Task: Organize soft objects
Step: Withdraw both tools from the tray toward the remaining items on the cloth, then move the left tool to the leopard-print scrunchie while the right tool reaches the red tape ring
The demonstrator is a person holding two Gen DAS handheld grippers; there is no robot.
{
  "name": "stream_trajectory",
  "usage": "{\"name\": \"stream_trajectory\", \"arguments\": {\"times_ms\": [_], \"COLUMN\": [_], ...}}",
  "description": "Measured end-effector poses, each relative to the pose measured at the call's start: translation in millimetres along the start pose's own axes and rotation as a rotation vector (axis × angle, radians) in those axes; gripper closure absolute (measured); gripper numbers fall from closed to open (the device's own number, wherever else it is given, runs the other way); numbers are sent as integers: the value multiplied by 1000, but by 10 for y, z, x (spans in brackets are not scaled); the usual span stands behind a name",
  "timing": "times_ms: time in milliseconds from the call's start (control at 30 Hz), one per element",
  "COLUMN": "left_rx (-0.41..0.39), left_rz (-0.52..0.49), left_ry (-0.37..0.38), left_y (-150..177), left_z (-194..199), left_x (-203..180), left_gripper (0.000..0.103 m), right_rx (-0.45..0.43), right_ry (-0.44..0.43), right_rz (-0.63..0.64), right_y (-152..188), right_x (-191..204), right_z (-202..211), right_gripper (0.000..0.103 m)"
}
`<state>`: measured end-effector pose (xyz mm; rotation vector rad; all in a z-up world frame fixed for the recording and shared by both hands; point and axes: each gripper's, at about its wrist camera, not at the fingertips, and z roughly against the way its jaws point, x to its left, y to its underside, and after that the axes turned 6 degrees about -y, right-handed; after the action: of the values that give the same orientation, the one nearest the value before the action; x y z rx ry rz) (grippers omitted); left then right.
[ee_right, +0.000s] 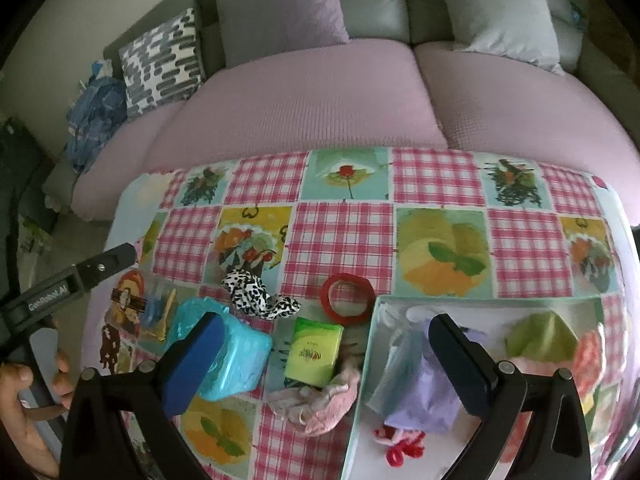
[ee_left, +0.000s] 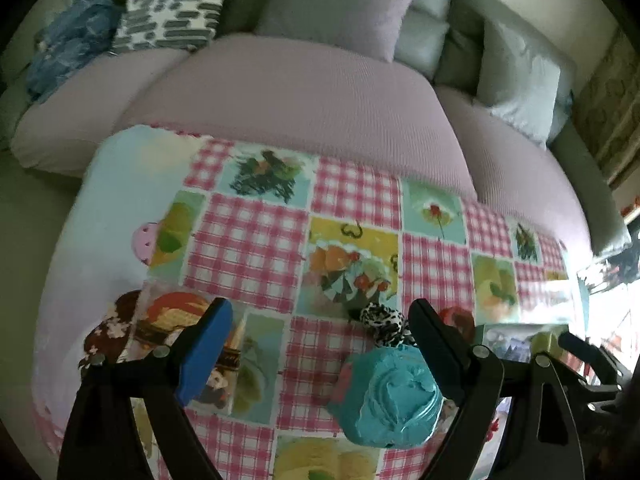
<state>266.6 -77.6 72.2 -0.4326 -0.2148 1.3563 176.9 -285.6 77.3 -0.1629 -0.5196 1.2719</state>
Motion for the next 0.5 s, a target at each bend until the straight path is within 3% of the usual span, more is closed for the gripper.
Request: {"name": "stream_trajectory", "arguments": {"times_ms": [400,500], "left_rx": [198,266], "left_rz": [-109,-114], "left_ry": [64,114], "left_y": [-111,-123], "left_z": [-717,-905], "left_x": [-456,-542], "left_gripper": [13,13], "right_rx": [121,131], "right_ry": [77,79], "right_rz": [38,34], "right_y": [-152,-167], "right_x": [-225,-289], "right_z": [-598,-673], "right_gripper": [5,5]}}
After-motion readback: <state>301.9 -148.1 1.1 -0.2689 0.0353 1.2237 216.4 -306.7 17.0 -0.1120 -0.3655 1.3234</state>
